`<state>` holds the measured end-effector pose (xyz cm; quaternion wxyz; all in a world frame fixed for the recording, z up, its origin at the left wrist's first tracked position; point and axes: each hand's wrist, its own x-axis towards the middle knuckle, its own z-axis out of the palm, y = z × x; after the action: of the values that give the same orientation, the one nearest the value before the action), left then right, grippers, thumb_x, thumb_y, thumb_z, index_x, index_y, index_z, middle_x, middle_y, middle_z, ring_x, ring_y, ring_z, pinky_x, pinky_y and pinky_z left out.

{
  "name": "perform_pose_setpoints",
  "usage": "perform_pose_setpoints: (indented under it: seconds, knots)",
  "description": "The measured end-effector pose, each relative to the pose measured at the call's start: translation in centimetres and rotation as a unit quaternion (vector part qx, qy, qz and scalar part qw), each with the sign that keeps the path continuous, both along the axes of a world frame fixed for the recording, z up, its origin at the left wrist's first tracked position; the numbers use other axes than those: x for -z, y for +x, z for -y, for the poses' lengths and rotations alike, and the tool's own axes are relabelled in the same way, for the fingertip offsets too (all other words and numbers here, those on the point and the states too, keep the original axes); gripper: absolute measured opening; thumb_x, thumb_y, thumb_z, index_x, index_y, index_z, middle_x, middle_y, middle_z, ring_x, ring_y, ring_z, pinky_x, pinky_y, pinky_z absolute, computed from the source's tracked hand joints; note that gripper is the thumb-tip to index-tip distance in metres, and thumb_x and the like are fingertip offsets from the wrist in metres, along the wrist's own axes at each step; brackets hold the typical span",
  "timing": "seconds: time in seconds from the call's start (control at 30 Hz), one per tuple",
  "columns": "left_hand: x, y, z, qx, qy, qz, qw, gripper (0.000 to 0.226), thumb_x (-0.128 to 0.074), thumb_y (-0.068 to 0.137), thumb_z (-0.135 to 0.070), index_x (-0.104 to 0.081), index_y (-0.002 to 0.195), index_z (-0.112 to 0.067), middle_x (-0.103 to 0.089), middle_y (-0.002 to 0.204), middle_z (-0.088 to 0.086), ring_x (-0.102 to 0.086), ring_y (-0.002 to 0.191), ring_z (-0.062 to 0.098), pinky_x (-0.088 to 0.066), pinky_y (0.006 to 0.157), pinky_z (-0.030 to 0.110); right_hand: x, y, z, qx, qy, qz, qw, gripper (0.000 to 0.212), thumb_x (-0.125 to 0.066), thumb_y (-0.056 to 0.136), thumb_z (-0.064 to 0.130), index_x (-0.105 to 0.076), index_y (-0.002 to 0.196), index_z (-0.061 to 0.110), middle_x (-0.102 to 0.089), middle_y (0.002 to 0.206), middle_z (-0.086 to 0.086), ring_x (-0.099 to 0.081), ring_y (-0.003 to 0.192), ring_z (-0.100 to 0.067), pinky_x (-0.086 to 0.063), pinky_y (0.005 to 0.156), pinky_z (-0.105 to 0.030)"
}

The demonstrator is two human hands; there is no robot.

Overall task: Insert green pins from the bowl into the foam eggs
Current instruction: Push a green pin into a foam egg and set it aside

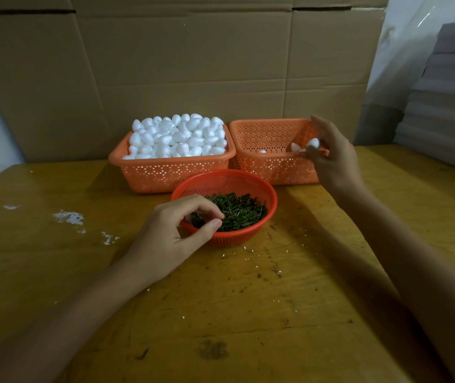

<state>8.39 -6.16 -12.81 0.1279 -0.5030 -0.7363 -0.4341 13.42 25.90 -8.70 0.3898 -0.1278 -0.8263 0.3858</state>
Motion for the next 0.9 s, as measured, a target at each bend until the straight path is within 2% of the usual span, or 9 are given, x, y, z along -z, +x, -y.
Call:
perform_pose_setpoints:
  seconds: [0.2, 0.23, 0.3, 0.37, 0.43, 0.57, 0.7, 0.8, 0.9]
  knots:
    - [0.0, 0.1, 0.1, -0.003, -0.002, 0.002, 1.0, 0.009, -0.07, 0.095, -0.021, -0.076, 0.102, -0.02, -0.074, 0.099, -0.016, -0.069, 0.1, 0.01, -0.047, 0.077, 0.022, 0.3, -0.5, -0.4, -0.017, -0.013, -0.006, 1.0, 0.062, -0.057, 0.106, 0.009, -0.032, 0.16, 0.026, -0.044, 0.156, -0.005, -0.045, 0.089, 0.04, -0.042, 0.066, 0.005]
    - [0.0, 0.1, 0.1, -0.003, 0.0, 0.001, 1.0, 0.009, -0.07, 0.095, -0.021, -0.076, 0.101, -0.02, -0.074, 0.099, -0.016, -0.069, 0.1, 0.01, -0.047, 0.077, 0.022, 0.3, -0.4, -0.4, -0.022, -0.024, -0.008, 0.999, 0.063, -0.055, 0.106, 0.009, -0.031, 0.161, 0.027, -0.041, 0.16, -0.008, -0.047, 0.096, 0.037, -0.046, 0.069, 0.001]
    - [0.0, 0.1, 0.1, -0.001, 0.0, -0.002, 1.0, 0.008, -0.07, 0.095, -0.02, -0.076, 0.101, -0.02, -0.074, 0.099, -0.016, -0.069, 0.1, 0.01, -0.047, 0.077, 0.021, 0.2, -0.1, -0.3, -0.038, -0.054, -0.016, 0.998, 0.064, -0.054, 0.107, 0.01, -0.028, 0.162, 0.03, -0.037, 0.163, -0.008, -0.053, 0.126, 0.01, -0.051, 0.087, -0.016]
    - [-0.1, 0.1, 0.1, 0.002, -0.002, 0.001, 1.0, 0.008, -0.07, 0.096, -0.02, -0.076, 0.102, -0.02, -0.074, 0.099, -0.015, -0.07, 0.1, 0.011, -0.046, 0.077, 0.02, 0.1, 0.0, -0.3, -0.048, -0.083, -0.025, 0.995, 0.063, -0.052, 0.108, 0.012, -0.026, 0.162, 0.032, -0.034, 0.164, -0.006, -0.044, 0.14, -0.013, -0.05, 0.101, -0.033]
    - [-0.1, 0.1, 0.1, 0.002, -0.004, 0.003, 1.0, 0.008, -0.07, 0.096, -0.02, -0.076, 0.102, -0.02, -0.074, 0.099, -0.015, -0.07, 0.101, 0.012, -0.046, 0.078, 0.019, -0.1, 0.0, -0.3, -0.056, -0.109, -0.044, 0.992, 0.061, -0.047, 0.109, 0.011, -0.025, 0.163, 0.031, -0.03, 0.166, -0.004, -0.038, 0.139, -0.011, -0.05, 0.104, -0.032]
    - [-0.1, 0.2, 0.1, 0.004, -0.004, 0.004, 1.0, 0.009, -0.07, 0.096, -0.021, -0.076, 0.102, -0.02, -0.074, 0.099, -0.015, -0.069, 0.101, 0.011, -0.045, 0.078, 0.016, -0.4, 0.3, -0.7, -0.093, -0.159, -0.066, 0.981, 0.062, -0.043, 0.109, 0.004, -0.025, 0.162, 0.028, -0.02, 0.171, 0.0, -0.032, 0.147, -0.014, -0.055, 0.09, -0.02]
    - [-0.1, 0.1, 0.1, 0.002, -0.006, 0.0, 1.0, 0.009, -0.07, 0.096, -0.021, -0.076, 0.102, -0.02, -0.074, 0.099, -0.015, -0.069, 0.101, 0.012, -0.045, 0.078, 0.016, -0.9, 0.7, -0.3, -0.083, -0.179, -0.114, 0.974, 0.053, -0.04, 0.108, 0.0, -0.037, 0.157, 0.02, -0.039, 0.161, -0.001, -0.044, 0.141, -0.013, -0.058, 0.101, -0.038]
    - [0.0, 0.0, 0.1, 0.003, -0.006, -0.003, 1.0, 0.008, -0.069, 0.096, -0.02, -0.076, 0.101, -0.02, -0.074, 0.099, -0.015, -0.07, 0.101, 0.012, -0.046, 0.078, 0.017, -1.1, 0.9, 1.4, -0.075, -0.092, -0.104, 0.987, 0.036, -0.049, 0.107, 0.009, -0.048, 0.143, 0.013, -0.061, 0.133, -0.001, -0.065, 0.118, -0.016, -0.063, 0.09, -0.045]
    - [0.1, -0.1, 0.1, 0.009, -0.005, -0.007, 1.0, 0.007, -0.069, 0.096, -0.02, -0.076, 0.098, -0.019, -0.073, 0.097, -0.013, -0.07, 0.098, 0.014, -0.05, 0.078, 0.028, -1.3, 0.9, 4.8, -0.137, 0.04, -0.063, 0.988, 0.026, -0.054, 0.106, 0.013, -0.056, 0.132, 0.009, -0.066, 0.119, -0.002, -0.068, 0.102, -0.019, -0.061, 0.083, -0.047]
